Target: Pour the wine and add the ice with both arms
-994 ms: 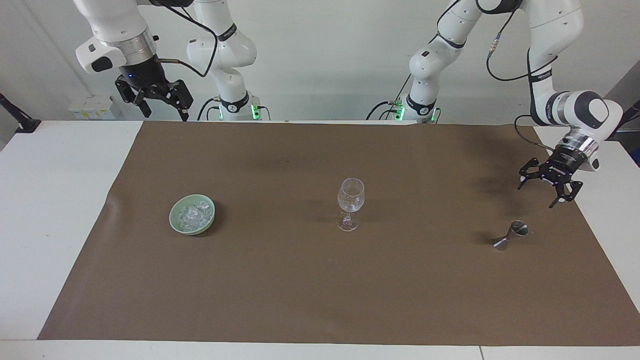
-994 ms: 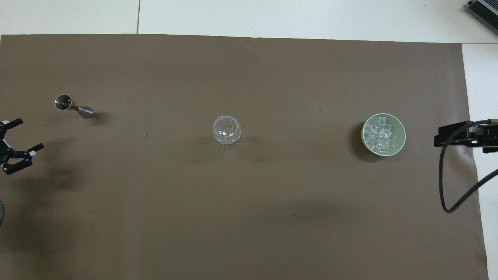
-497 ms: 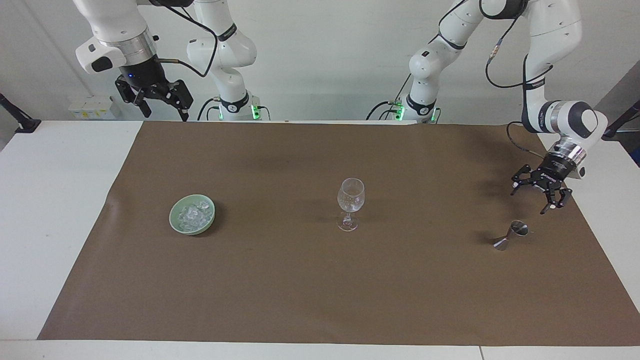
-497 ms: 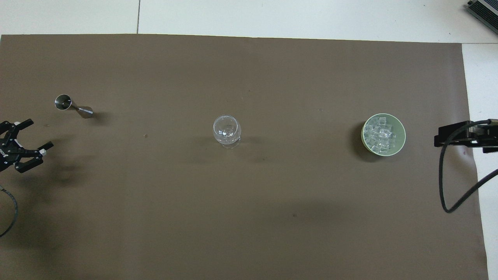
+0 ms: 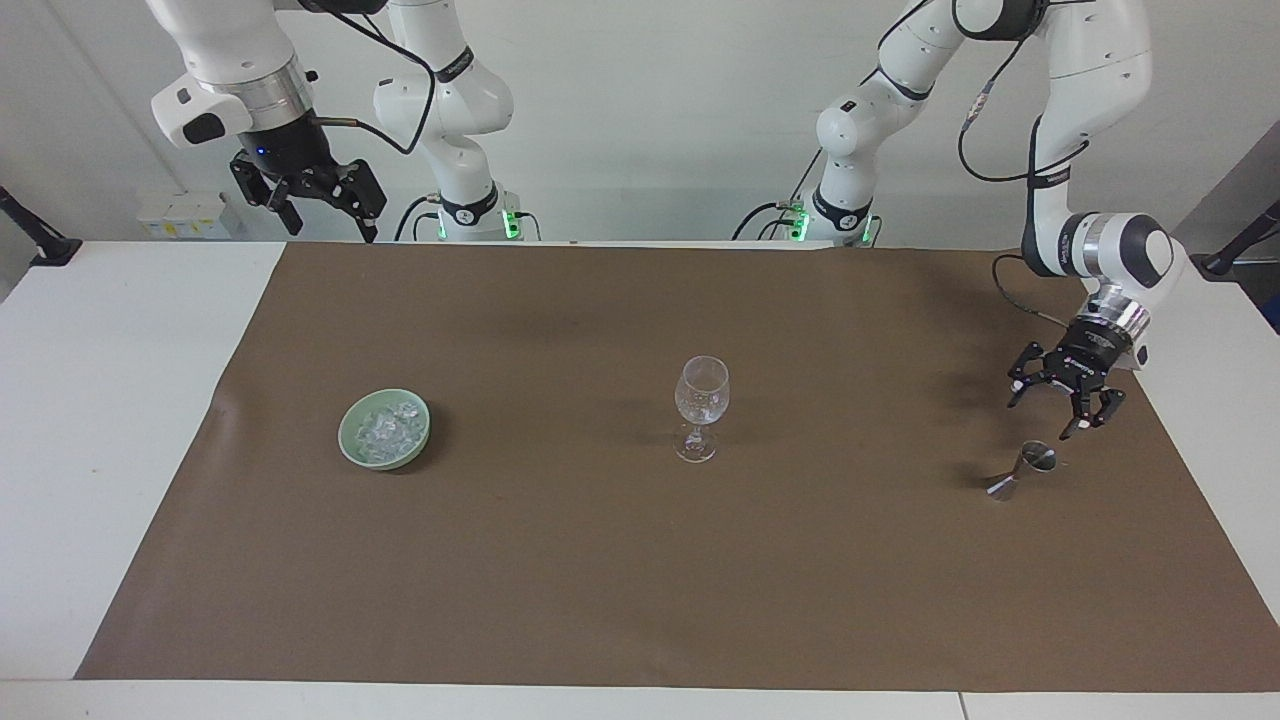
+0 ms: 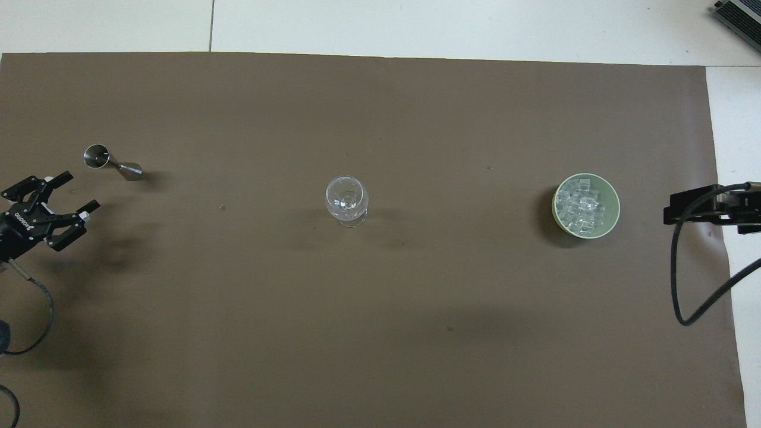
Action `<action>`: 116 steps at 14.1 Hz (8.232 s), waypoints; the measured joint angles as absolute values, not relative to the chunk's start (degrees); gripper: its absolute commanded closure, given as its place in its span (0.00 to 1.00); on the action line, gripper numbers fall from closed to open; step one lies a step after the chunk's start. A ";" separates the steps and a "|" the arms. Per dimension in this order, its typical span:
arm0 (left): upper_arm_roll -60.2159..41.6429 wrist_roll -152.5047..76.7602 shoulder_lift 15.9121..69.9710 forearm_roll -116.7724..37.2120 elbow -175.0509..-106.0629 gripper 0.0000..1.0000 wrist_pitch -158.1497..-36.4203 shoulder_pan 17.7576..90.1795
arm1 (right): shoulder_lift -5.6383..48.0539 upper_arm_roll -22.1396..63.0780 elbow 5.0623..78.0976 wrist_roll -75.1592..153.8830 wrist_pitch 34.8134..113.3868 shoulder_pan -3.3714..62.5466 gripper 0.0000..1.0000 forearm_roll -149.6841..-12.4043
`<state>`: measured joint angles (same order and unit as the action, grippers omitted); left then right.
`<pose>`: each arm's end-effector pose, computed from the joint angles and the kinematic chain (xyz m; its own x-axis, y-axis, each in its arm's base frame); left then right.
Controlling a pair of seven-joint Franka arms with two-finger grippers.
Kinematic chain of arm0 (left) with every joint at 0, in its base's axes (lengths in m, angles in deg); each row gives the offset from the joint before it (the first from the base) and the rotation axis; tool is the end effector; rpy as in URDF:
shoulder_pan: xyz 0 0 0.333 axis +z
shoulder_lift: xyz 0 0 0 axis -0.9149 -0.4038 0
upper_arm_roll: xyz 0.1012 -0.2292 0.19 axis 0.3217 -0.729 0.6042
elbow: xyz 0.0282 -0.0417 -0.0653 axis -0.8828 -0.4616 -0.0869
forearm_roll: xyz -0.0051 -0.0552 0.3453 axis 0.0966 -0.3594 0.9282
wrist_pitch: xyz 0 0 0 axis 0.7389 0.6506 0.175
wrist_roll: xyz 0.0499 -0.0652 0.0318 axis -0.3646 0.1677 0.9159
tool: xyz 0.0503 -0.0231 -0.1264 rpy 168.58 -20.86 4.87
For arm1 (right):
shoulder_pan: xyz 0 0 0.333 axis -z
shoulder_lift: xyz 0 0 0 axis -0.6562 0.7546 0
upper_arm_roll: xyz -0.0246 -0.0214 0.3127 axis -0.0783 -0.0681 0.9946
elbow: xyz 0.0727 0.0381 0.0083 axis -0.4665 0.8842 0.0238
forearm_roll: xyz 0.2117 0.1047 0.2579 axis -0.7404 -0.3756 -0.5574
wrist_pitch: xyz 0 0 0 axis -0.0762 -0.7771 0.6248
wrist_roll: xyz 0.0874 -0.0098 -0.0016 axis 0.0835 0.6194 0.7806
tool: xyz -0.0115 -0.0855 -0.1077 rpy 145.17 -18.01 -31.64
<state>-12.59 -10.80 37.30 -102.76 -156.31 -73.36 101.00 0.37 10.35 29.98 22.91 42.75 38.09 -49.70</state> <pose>0.5070 0.1748 0.3002 -0.2172 0.2199 -0.9510 0.7252 0.6885 -0.0065 0.4724 -0.0032 0.6195 0.9893 -0.1461 -0.0060 -0.1460 -0.9892 0.0092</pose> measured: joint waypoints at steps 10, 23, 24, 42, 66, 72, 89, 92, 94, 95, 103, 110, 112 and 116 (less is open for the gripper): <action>-12.35 -20.34 30.25 -110.19 -156.28 0.19 -70.80 101.11 | 0.37 10.35 29.98 22.91 42.75 38.09 0.00 -49.70; -12.69 -21.88 29.94 -114.71 -156.13 0.23 -70.78 99.15 | 0.37 10.35 29.98 22.91 42.75 38.09 0.00 -49.70; -12.68 -21.99 29.74 -114.76 -156.13 0.23 -70.79 99.14 | 0.37 10.35 29.98 22.91 42.75 38.09 0.00 -49.70; -12.64 -24.57 28.23 -119.54 -155.87 0.25 -71.89 97.62 | 0.37 10.35 29.98 22.91 42.75 38.09 0.00 -49.70; -12.63 -26.57 27.85 -125.24 -155.26 0.35 -74.66 95.07 | 0.37 10.35 29.98 22.91 42.75 38.09 0.00 -49.70; -12.63 -26.58 27.74 -126.08 -155.14 0.35 -75.21 94.97 | 0.37 10.35 29.98 22.91 42.75 38.09 0.00 -49.70; -12.69 -26.73 27.14 -127.63 -154.59 0.43 -75.29 94.20 | 0.37 10.35 29.99 22.91 42.75 38.09 0.00 -49.70; -12.69 -26.74 27.14 -128.09 -154.59 0.45 -75.36 94.19 | 0.37 10.35 29.99 22.91 42.75 38.09 0.00 -49.70; -12.69 -26.76 27.14 -128.41 -154.58 0.46 -75.55 94.15 | 0.37 10.35 29.99 22.91 42.75 38.09 0.00 -49.70; -12.69 -26.76 27.14 -128.50 -154.58 0.46 -75.68 94.13 | 0.37 10.35 29.99 22.91 42.75 38.09 0.00 -49.70; -12.69 -26.77 27.13 -129.34 -154.57 0.50 -76.29 93.99 | 0.37 10.35 29.99 22.91 42.75 38.09 0.00 -49.70; -12.69 -26.78 27.13 -130.02 -154.56 0.53 -76.33 93.45 | 0.37 10.35 29.99 22.91 42.75 38.09 0.00 -49.70; -12.69 -26.78 27.13 -130.04 -154.55 0.53 -76.33 93.44 | 0.37 10.35 29.99 22.91 42.75 38.09 0.00 -49.70; -12.66 -26.78 27.13 -130.07 -154.46 0.55 -76.33 93.44 | 0.37 10.35 29.99 22.91 42.75 38.09 0.00 -49.70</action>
